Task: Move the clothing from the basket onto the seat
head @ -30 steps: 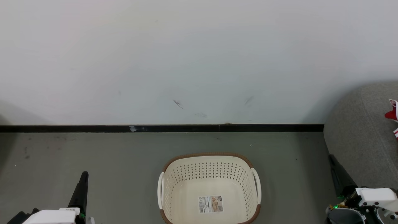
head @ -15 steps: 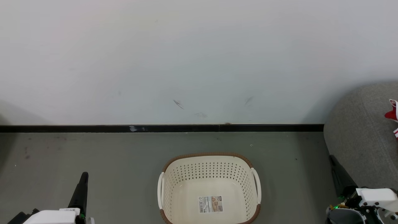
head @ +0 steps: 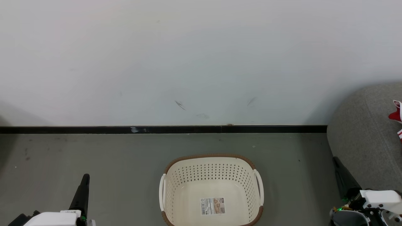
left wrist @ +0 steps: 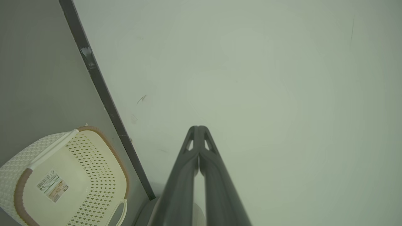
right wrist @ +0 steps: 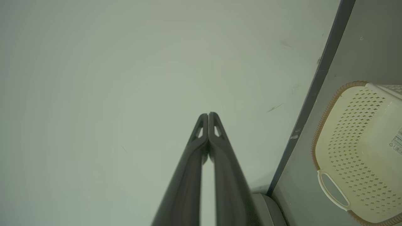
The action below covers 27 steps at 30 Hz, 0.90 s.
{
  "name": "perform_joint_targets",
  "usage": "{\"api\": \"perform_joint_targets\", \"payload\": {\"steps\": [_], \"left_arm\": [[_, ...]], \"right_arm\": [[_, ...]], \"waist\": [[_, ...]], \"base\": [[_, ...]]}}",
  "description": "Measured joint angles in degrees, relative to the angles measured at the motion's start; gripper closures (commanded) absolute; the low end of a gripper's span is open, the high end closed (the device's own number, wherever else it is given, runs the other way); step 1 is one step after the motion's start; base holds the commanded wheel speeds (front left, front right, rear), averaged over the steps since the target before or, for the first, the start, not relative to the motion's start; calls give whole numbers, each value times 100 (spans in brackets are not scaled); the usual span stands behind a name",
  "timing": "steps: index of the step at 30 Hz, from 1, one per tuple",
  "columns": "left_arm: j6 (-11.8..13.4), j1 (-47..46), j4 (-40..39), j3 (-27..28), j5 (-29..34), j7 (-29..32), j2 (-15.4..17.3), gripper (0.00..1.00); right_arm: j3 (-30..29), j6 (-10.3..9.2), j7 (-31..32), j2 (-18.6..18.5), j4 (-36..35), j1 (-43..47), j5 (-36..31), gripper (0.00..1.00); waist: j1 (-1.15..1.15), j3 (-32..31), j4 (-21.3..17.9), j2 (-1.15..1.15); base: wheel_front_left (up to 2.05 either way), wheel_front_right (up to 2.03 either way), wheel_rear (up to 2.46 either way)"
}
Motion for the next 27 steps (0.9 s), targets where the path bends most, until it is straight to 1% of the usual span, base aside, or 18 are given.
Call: {"api": "perform_joint_targets", "payload": {"steps": [27], "left_arm": [[-2,-19,30,9,1,0,-2,100]], "right_arm": [[-20,0,3,9,5,-1,-2,100]], "waist": [[0,0,0,0]], "base": [[0,0,0]]}}
